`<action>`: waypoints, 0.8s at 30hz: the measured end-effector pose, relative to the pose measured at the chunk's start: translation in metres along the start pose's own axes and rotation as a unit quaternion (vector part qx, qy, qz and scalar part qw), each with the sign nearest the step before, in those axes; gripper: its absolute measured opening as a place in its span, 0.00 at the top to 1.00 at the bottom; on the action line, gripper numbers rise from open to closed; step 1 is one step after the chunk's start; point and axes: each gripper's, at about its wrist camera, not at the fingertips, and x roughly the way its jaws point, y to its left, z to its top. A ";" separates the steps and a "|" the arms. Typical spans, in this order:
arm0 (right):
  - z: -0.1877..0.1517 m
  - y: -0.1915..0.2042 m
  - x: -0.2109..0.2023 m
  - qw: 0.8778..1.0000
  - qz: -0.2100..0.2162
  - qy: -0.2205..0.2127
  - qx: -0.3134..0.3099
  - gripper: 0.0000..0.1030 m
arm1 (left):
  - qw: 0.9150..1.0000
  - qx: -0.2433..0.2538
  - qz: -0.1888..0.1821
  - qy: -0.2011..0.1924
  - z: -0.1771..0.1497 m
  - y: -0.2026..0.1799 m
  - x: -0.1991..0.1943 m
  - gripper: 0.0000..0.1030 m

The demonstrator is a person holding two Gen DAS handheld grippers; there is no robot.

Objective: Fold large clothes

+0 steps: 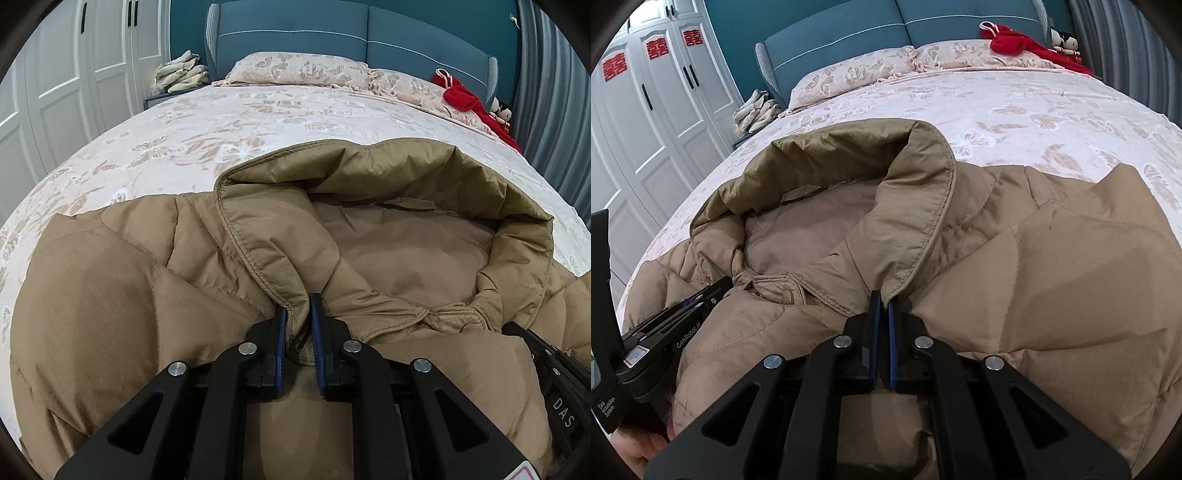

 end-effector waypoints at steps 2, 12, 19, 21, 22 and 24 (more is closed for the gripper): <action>-0.001 0.001 0.000 1.000 -0.001 -0.002 -0.001 1.00 | 1.000 0.001 0.002 -0.002 -0.001 -0.001 0.000 0.86; 0.000 0.000 -0.003 1.000 0.008 -0.002 0.004 0.97 | 1.000 -0.003 -0.003 0.000 -0.001 -0.001 -0.003 0.86; 0.014 -0.032 -0.067 0.995 0.054 0.021 0.083 0.64 | 0.998 -0.036 -0.052 0.023 0.023 0.039 -0.060 0.56; 0.035 -0.033 -0.093 0.999 0.022 0.005 0.045 0.63 | 1.000 -0.017 -0.017 0.002 0.048 0.047 -0.077 0.56; 0.050 -0.031 -0.099 0.999 0.013 0.002 0.030 0.65 | 1.000 -0.013 0.000 -0.002 0.065 0.050 -0.080 0.56; 0.080 -0.025 -0.103 1.000 0.007 -0.004 0.017 0.66 | 1.000 -0.019 0.018 -0.004 0.099 0.053 -0.078 0.56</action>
